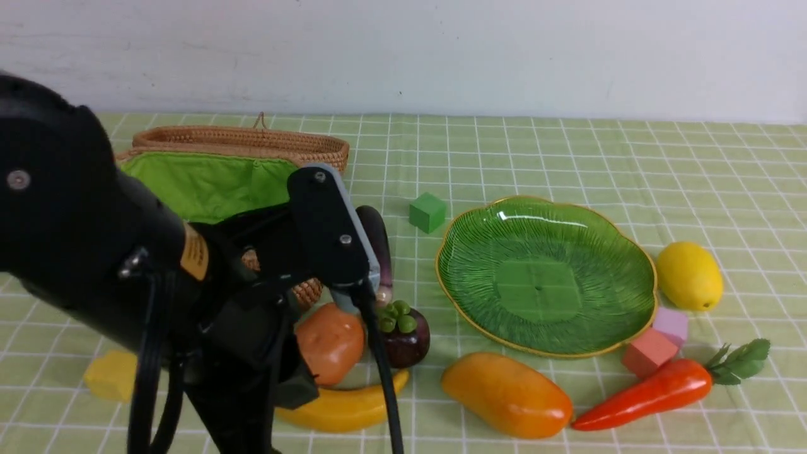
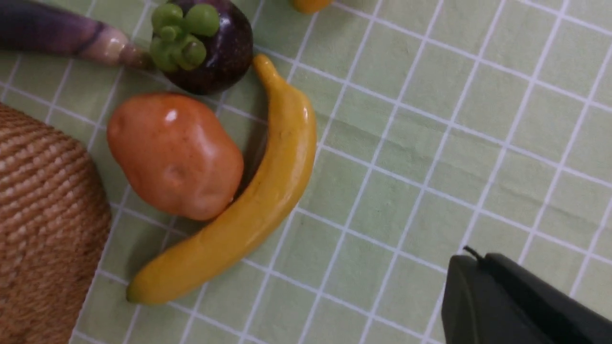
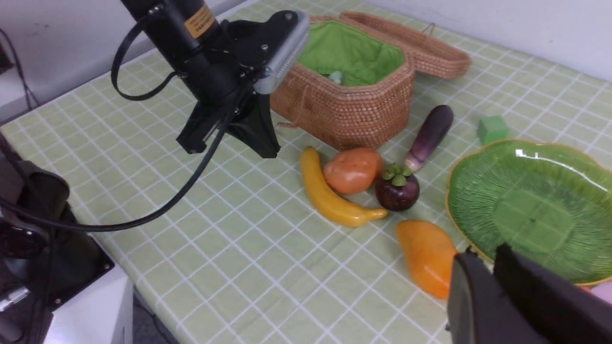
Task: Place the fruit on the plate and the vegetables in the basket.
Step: Use the left arm to grab a banana and put it into the right plate
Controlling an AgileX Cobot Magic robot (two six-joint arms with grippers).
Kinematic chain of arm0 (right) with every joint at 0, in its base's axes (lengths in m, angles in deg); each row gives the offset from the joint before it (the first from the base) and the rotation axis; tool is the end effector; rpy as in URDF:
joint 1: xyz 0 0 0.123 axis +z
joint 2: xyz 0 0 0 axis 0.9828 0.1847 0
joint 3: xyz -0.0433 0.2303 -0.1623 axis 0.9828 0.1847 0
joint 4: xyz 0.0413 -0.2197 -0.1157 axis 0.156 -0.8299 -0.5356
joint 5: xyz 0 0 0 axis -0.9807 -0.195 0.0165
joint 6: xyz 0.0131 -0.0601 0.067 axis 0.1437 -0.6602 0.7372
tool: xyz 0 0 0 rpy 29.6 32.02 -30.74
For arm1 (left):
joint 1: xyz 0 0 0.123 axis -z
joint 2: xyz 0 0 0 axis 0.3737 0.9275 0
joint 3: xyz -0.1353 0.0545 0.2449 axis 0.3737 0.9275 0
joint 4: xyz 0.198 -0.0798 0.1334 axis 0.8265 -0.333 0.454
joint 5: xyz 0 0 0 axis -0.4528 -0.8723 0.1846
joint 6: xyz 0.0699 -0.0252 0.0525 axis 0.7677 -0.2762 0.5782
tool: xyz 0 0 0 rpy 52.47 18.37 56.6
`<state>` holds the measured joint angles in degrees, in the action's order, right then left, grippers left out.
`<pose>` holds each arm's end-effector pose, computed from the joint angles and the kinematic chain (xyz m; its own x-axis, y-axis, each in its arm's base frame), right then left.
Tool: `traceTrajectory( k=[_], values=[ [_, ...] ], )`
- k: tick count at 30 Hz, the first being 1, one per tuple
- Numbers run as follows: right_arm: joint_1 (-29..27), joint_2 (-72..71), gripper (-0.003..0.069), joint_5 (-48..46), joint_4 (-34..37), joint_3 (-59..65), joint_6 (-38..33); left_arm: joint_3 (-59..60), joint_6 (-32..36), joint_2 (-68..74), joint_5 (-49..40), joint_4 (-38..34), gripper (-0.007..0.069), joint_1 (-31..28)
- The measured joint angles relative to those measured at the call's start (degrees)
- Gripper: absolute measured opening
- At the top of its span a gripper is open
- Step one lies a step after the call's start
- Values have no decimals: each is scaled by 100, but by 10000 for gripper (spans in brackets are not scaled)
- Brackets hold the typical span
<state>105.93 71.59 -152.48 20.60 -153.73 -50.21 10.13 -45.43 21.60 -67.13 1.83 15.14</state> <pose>-0.0155 0.0246 0.4676 -0.2783 -0.2216 -0.9346 -0.7121 0.7006 0.0459 0.1888 -0.1599 0.3254 -0.2962 0.8361 -0.4617 0.9167 0.3846 0.1085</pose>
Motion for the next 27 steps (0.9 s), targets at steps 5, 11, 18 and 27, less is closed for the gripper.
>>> traceTrajectory(
  k=[5, 11, 18, 27],
  values=[
    [0, -5, 76, 0, -60, 0, -89, -11, 979, 720, 253, -338, 6, -57],
    [0, -5, 80, 0, -66, 0, -137, -11, 1874, 1660, 694, -346, 244, -57],
    [0, -5, 90, 0, -70, 0, -137, -13, 1994, 2368, 1771, 17, 514, -68],
    [0, -5, 95, 0, -77, 0, -137, -26, 2019, 2961, 2053, 330, 487, -72]
  ],
)
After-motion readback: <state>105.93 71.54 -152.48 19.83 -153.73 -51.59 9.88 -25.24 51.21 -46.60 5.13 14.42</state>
